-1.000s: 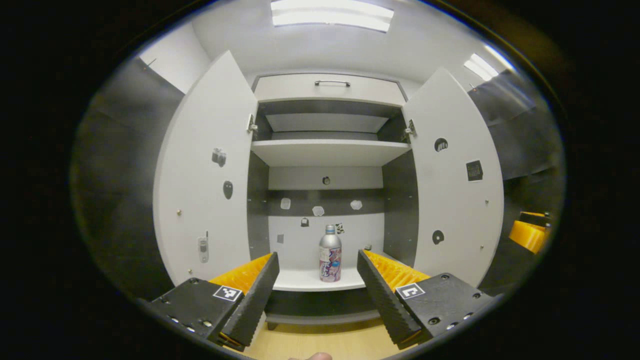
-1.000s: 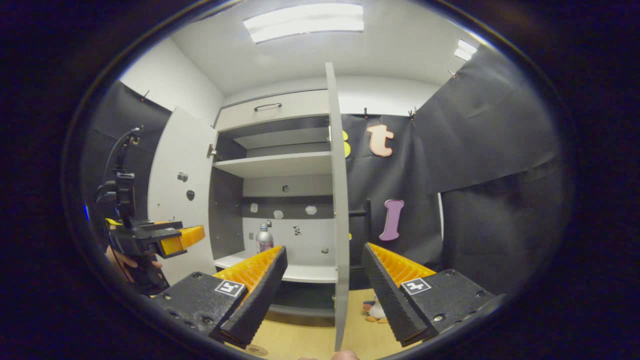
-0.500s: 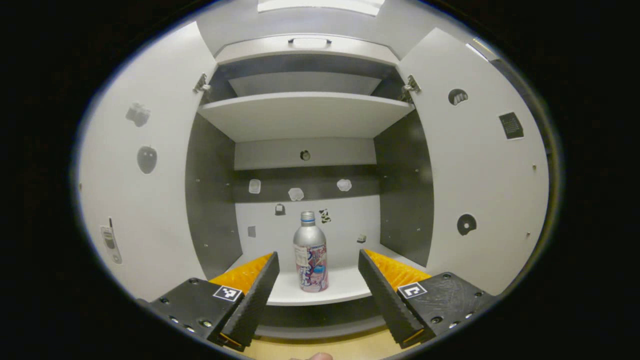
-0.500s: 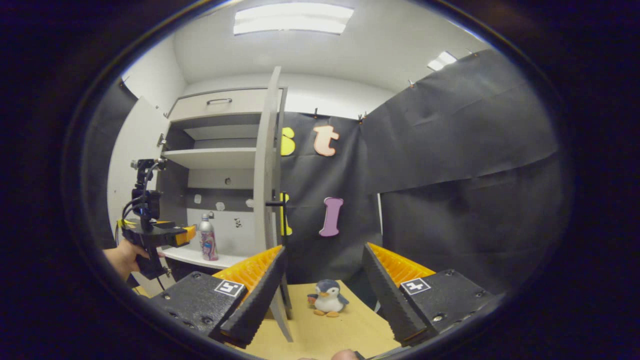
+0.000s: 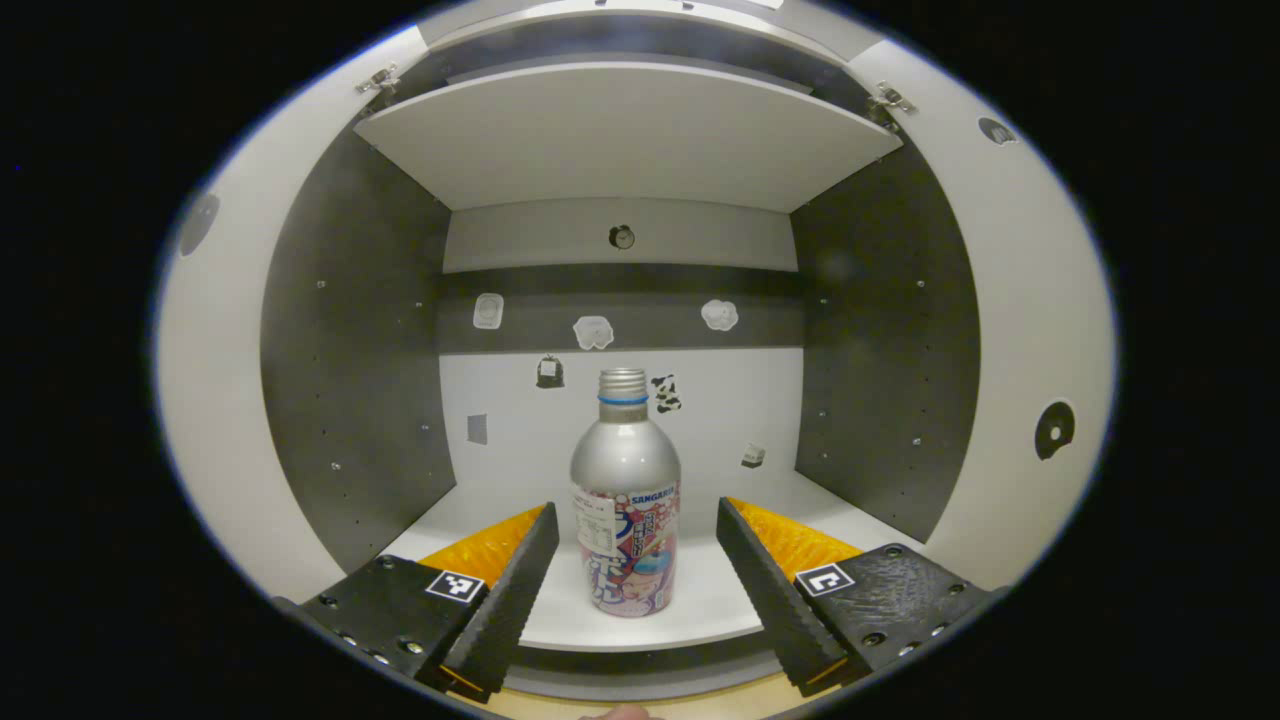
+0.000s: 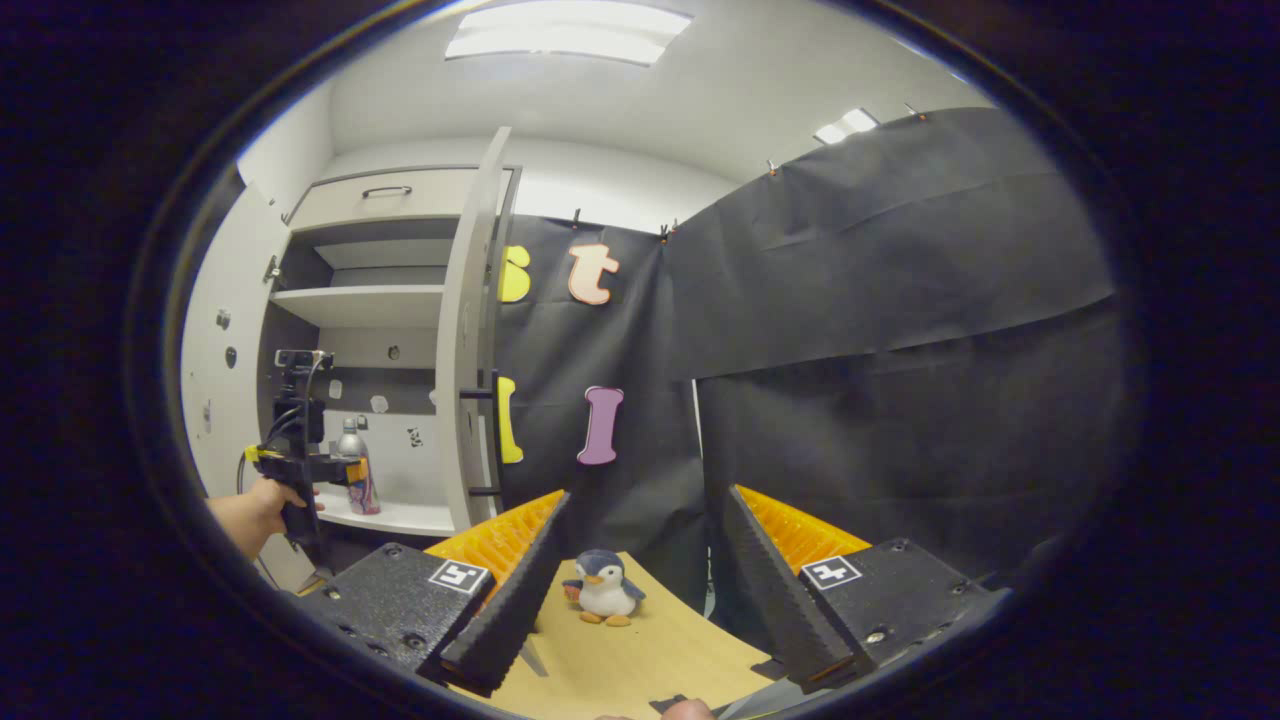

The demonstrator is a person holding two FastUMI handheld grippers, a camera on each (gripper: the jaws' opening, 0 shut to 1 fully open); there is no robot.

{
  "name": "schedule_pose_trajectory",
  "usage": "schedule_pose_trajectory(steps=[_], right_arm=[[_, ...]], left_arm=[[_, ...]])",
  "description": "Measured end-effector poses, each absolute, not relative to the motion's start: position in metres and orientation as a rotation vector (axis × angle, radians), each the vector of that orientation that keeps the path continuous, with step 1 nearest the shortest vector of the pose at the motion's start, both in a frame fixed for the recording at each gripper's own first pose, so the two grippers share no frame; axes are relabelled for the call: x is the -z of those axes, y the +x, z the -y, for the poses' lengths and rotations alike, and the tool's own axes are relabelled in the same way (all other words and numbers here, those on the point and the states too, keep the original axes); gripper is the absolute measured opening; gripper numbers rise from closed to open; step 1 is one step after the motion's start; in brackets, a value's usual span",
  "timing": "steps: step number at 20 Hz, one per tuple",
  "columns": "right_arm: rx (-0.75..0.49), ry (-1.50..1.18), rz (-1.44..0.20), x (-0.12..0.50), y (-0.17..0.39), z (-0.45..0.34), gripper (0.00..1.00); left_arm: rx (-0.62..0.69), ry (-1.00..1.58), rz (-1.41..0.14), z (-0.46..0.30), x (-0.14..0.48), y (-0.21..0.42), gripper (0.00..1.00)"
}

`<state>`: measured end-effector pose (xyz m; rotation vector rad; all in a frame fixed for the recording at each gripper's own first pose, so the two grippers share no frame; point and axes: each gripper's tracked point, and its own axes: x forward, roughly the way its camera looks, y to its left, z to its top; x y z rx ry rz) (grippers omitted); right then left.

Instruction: Grasp the bottle in the cabinet with the left hand and place it on the coaster, then close the right door with the right hand and the left door with the left hand.

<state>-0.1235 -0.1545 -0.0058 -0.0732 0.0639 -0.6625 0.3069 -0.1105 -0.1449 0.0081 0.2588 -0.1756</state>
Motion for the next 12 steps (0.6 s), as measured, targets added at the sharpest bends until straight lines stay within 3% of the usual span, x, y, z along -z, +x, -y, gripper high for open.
schedule_pose_trajectory(steps=[7, 9, 12], right_arm=[[0.677, -0.081, -0.064, 0.005, -0.126, 0.155, 0.96], [0.675, -0.078, -0.051, 0.000, -0.126, 0.157, 0.99], [0.673, -0.075, -0.046, 0.000, -0.126, 0.161, 0.96]], left_arm=[[0.160, 0.040, -0.227, 0.117, 0.155, 0.339, 0.98], [0.144, 0.027, -0.237, 0.113, 0.159, 0.342, 0.84], [0.134, -0.006, -0.237, 0.112, 0.153, 0.336, 0.79]])
